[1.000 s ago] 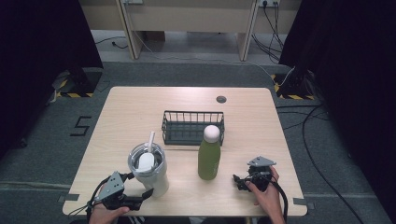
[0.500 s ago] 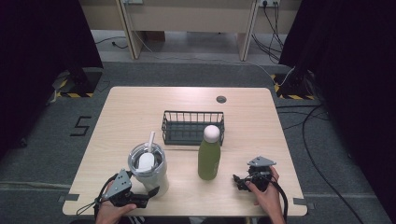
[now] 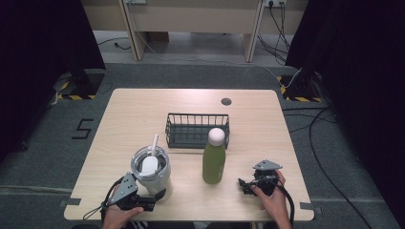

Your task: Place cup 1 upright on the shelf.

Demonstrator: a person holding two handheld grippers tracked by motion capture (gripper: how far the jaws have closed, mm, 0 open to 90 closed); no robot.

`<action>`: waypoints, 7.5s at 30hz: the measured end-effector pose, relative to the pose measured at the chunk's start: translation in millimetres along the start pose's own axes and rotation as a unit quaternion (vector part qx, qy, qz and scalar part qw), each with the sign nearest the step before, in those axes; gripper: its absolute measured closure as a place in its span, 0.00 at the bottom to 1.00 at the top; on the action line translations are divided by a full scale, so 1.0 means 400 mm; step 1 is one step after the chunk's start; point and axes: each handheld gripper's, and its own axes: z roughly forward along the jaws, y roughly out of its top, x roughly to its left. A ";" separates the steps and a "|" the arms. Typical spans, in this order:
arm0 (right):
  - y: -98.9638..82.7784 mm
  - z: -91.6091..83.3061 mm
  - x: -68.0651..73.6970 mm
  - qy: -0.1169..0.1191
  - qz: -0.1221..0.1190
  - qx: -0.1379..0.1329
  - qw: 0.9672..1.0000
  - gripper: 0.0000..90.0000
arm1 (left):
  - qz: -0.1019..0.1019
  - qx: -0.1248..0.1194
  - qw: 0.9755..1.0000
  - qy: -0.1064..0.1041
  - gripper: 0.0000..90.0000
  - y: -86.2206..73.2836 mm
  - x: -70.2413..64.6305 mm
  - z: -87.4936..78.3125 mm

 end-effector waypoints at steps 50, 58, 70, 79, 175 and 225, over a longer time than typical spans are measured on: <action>0.001 0.001 0.000 0.003 -0.003 0.000 1.000 0.00 | -0.018 -0.042 0.999 0.012 0.12 0.008 0.022 0.029; 0.001 0.001 0.000 0.003 -0.003 0.000 1.000 0.00 | -0.009 -0.049 0.999 0.017 0.12 0.030 0.034 0.024; 0.001 0.001 0.000 0.003 -0.002 0.000 1.000 0.00 | -0.005 -0.045 0.999 0.014 0.12 0.067 0.054 0.031; 0.001 0.001 0.000 0.003 -0.002 0.000 1.000 0.00 | 0.002 -0.050 0.999 0.018 0.12 0.101 0.067 0.030; 0.002 0.000 -0.001 0.005 -0.006 0.001 1.000 0.00 | 0.005 -0.070 0.997 0.012 0.12 0.406 0.233 0.321; 0.002 0.000 -0.002 0.005 -0.009 0.002 1.000 0.00 | 0.009 -0.049 0.998 0.032 0.12 0.315 0.274 0.417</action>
